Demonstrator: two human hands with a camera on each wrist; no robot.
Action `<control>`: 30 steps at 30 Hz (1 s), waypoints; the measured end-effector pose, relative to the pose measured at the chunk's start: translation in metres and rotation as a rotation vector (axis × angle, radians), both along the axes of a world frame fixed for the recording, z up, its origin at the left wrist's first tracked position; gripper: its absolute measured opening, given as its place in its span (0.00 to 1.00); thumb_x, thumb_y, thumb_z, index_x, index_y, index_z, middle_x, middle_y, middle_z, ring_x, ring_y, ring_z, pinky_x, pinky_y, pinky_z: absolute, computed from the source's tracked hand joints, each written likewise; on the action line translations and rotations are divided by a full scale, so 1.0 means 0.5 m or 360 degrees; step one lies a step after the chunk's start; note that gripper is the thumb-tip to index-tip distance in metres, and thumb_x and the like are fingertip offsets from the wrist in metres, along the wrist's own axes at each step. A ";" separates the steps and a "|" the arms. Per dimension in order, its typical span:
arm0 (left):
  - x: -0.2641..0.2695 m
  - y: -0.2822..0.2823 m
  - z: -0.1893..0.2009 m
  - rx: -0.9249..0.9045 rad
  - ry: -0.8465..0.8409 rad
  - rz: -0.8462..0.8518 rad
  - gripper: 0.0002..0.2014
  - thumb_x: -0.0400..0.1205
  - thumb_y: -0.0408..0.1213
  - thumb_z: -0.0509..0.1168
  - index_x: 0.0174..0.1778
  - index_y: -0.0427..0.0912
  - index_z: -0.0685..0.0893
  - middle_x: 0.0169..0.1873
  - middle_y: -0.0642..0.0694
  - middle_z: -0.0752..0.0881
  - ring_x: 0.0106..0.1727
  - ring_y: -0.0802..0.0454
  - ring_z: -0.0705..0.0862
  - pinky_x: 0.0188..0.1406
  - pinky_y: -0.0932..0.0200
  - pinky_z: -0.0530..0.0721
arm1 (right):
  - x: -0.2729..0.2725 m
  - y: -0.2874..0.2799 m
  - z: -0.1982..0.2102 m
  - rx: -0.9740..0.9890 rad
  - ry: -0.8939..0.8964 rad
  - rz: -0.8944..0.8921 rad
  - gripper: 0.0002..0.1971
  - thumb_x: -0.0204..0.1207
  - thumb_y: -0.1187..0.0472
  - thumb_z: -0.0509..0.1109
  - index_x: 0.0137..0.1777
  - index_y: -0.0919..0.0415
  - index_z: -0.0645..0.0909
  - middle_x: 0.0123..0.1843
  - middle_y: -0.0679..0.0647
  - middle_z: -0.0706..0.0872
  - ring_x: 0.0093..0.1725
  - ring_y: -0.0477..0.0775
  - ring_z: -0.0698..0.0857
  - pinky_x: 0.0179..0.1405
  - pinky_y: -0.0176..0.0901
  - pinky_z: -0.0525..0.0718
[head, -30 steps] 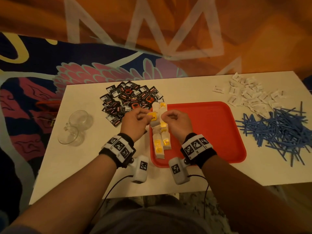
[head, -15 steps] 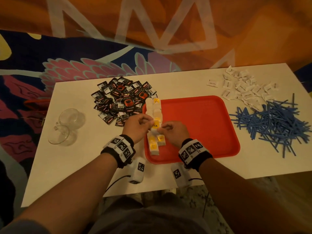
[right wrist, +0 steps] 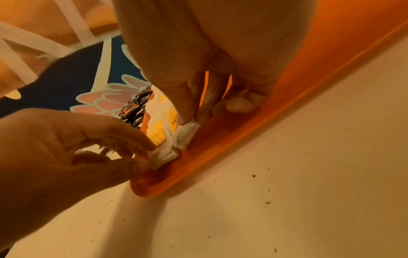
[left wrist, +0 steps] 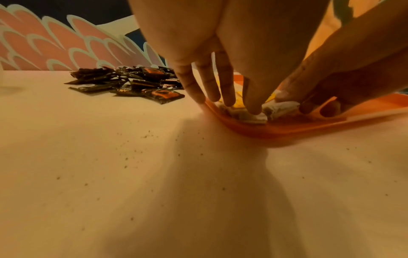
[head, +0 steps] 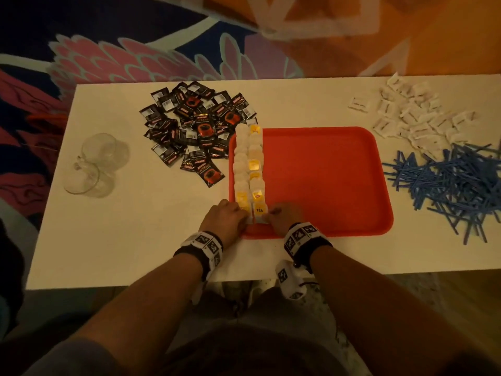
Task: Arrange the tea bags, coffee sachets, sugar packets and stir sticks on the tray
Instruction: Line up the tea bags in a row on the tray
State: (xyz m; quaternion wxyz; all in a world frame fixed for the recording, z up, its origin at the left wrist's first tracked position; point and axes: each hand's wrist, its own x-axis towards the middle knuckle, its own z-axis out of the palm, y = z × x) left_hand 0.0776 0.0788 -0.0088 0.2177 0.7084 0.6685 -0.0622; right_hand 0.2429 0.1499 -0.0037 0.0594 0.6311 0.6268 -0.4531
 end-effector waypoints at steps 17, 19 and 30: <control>-0.001 -0.017 -0.022 0.0231 -0.0029 0.0118 0.11 0.79 0.41 0.69 0.56 0.44 0.89 0.59 0.39 0.87 0.64 0.33 0.81 0.60 0.38 0.79 | -0.003 -0.016 -0.013 0.0389 0.0152 0.0431 0.14 0.81 0.63 0.67 0.65 0.51 0.79 0.54 0.47 0.71 0.52 0.46 0.71 0.52 0.37 0.70; -0.001 -0.021 -0.029 0.0180 -0.0037 0.0133 0.14 0.80 0.40 0.71 0.61 0.44 0.88 0.66 0.39 0.84 0.70 0.33 0.78 0.66 0.37 0.75 | -0.007 -0.019 -0.014 0.0326 0.0118 0.0421 0.16 0.82 0.62 0.67 0.68 0.50 0.78 0.58 0.49 0.72 0.54 0.47 0.71 0.52 0.36 0.70; 0.000 -0.028 -0.030 0.0185 -0.0098 0.0162 0.15 0.80 0.41 0.72 0.62 0.43 0.87 0.69 0.36 0.82 0.70 0.31 0.78 0.66 0.36 0.76 | -0.011 -0.009 0.013 0.0252 0.0049 0.0444 0.29 0.78 0.55 0.71 0.79 0.54 0.68 0.71 0.54 0.69 0.69 0.56 0.73 0.65 0.41 0.72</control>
